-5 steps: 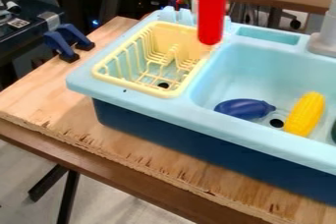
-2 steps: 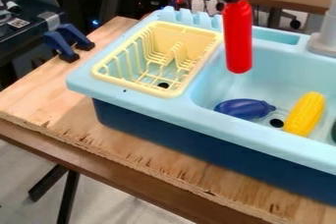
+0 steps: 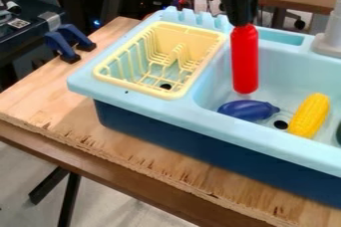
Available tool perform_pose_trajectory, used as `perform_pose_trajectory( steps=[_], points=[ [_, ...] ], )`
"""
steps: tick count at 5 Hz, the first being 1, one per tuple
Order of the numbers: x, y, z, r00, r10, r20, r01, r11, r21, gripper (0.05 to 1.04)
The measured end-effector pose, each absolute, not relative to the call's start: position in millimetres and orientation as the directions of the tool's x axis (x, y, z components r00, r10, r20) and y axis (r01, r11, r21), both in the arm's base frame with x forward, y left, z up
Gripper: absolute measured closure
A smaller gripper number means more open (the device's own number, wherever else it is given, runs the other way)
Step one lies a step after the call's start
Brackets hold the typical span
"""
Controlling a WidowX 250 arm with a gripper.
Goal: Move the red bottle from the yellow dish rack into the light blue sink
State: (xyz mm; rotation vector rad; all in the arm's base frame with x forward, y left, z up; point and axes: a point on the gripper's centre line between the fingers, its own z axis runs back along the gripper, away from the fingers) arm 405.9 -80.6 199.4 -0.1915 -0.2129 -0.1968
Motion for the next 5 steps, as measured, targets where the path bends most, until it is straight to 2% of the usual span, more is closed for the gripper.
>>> perform_pose_trajectory(
  steps=[1, 3, 4, 5],
  points=[
    [409, -79, 187, 0.965, -0.167, 0.201, 0.197, 0.97, -0.141, 0.981],
    [408, -87, 186, 0.959, -0.198, 0.203, 0.218, 0.972, -0.082, 0.959],
    [405, -88, 185, 0.965, -0.189, 0.182, 0.205, 0.976, -0.073, 0.76],
    [404, -89, 185, 0.969, -0.172, 0.178, 0.188, 0.979, -0.077, 0.453]
  ],
)
